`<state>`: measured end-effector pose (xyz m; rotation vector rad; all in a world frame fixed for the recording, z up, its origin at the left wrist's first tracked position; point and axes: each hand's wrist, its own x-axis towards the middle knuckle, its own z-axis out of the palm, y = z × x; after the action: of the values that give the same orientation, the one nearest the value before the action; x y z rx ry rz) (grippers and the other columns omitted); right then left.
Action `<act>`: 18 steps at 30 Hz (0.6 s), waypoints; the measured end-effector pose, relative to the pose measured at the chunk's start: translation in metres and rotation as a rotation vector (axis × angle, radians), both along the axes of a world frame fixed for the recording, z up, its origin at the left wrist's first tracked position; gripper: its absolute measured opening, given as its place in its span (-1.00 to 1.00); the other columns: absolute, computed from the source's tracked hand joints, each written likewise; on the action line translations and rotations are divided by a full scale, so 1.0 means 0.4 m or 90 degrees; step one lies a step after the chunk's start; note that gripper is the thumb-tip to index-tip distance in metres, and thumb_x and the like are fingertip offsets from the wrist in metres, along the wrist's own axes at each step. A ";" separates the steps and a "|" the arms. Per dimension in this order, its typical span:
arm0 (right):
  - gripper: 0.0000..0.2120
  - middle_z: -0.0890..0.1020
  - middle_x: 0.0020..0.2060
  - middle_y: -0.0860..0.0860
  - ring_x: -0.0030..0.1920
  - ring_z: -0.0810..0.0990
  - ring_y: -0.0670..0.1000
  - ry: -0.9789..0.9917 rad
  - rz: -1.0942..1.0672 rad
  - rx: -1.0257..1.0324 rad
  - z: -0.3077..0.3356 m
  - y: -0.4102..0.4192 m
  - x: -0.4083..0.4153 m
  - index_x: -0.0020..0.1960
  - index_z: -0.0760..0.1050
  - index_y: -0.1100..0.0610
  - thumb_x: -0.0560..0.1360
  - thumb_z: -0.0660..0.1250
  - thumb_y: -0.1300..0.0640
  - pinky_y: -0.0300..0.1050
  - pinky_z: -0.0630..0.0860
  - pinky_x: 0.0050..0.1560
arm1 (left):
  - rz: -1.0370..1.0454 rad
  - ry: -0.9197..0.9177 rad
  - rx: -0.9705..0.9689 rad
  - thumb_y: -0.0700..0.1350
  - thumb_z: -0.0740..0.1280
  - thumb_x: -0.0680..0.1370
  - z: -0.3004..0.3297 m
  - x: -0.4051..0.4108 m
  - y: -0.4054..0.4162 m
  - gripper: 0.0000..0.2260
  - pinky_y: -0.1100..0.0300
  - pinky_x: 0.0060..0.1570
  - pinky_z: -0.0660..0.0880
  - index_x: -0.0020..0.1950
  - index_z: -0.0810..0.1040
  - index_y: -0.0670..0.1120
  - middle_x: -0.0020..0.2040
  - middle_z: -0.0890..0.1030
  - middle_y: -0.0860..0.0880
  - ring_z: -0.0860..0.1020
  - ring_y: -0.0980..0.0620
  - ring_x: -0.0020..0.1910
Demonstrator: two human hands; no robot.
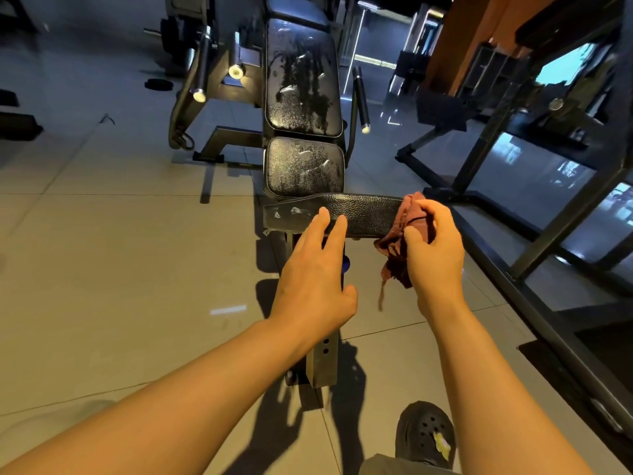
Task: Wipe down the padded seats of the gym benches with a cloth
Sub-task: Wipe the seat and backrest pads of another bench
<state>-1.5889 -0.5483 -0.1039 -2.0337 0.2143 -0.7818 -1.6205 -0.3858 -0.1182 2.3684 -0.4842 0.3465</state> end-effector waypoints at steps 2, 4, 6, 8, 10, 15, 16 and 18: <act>-0.67 0.45 0.15 0.07 0.09 0.40 -0.29 -0.048 0.020 -0.053 0.005 0.028 -0.013 0.18 0.46 -0.02 0.50 0.30 0.29 -0.34 0.47 0.09 | 0.007 -0.003 -0.012 -0.13 0.37 0.50 -0.002 0.003 -0.001 -0.22 0.15 0.43 0.21 0.59 -0.01 -0.01 0.59 -0.07 -0.01 0.00 0.01 0.55; -0.68 0.43 0.14 0.08 0.06 0.29 -0.46 -0.101 0.063 -0.153 0.004 0.068 -0.026 0.14 0.50 0.03 0.45 0.36 0.31 -0.56 0.32 0.01 | 0.012 -0.010 -0.029 -0.14 0.39 0.47 -0.002 0.006 -0.001 -0.24 0.12 0.42 0.25 0.58 0.06 -0.02 0.58 0.00 -0.02 0.07 -0.01 0.54; -0.64 0.36 0.15 0.03 0.07 0.33 -0.35 -0.097 0.102 -0.227 -0.009 0.111 -0.037 0.20 0.50 0.02 0.45 0.38 0.28 -0.54 0.31 0.00 | 0.011 -0.018 -0.064 -0.18 0.40 0.43 -0.002 0.009 -0.001 -0.26 0.05 0.37 0.33 0.55 0.14 -0.02 0.56 0.10 -0.03 0.15 -0.02 0.51; -0.58 0.30 0.18 -0.01 0.09 0.37 -0.16 -0.063 0.111 -0.273 -0.017 0.126 -0.043 0.27 0.45 -0.04 0.47 0.38 0.24 -0.44 0.34 0.01 | 0.007 -0.022 -0.092 -0.20 0.40 0.41 -0.001 0.009 -0.004 -0.27 0.00 0.32 0.39 0.52 0.19 -0.01 0.54 0.15 -0.03 0.19 -0.03 0.50; -0.57 0.29 0.18 -0.02 0.07 0.36 -0.13 -0.057 0.100 -0.272 -0.006 0.106 -0.039 0.28 0.44 -0.05 0.48 0.36 0.25 -0.50 0.34 -0.07 | 0.007 -0.021 -0.075 -0.19 0.41 0.42 -0.004 0.006 -0.005 -0.27 0.04 0.35 0.36 0.53 0.16 0.01 0.56 0.10 -0.01 0.18 -0.01 0.50; -0.71 0.37 0.15 0.02 -0.06 0.40 -0.23 -0.005 -0.008 -0.072 0.025 0.014 -0.018 0.23 0.46 -0.02 0.55 0.26 0.22 -0.56 0.35 -0.17 | -0.027 0.018 -0.034 -0.16 0.39 0.48 -0.010 0.007 0.015 -0.22 0.14 0.44 0.17 0.58 0.03 0.06 0.59 -0.08 0.08 0.03 0.07 0.54; -0.73 0.41 0.14 0.04 -0.04 0.43 -0.24 -0.002 -0.011 -0.069 0.026 0.013 -0.017 0.20 0.47 -0.01 0.55 0.26 0.23 -0.53 0.36 -0.16 | -0.031 0.023 -0.040 -0.16 0.39 0.48 -0.007 0.007 0.020 -0.22 0.15 0.44 0.16 0.58 0.03 0.05 0.59 -0.06 0.08 0.04 0.07 0.54; -0.75 0.39 0.12 0.02 -0.06 0.38 -0.33 -0.033 0.005 -0.133 0.032 0.044 -0.029 0.16 0.49 0.02 0.53 0.28 0.26 -0.52 0.37 -0.11 | -0.028 0.025 -0.080 -0.18 0.40 0.47 0.001 0.004 0.029 -0.23 0.25 0.42 0.11 0.57 0.06 0.01 0.58 0.04 0.05 0.09 0.08 0.53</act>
<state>-1.6003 -0.5308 -0.0910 -2.2046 0.0972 -0.8820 -1.6188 -0.3743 -0.1180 2.2350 -0.4818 0.3016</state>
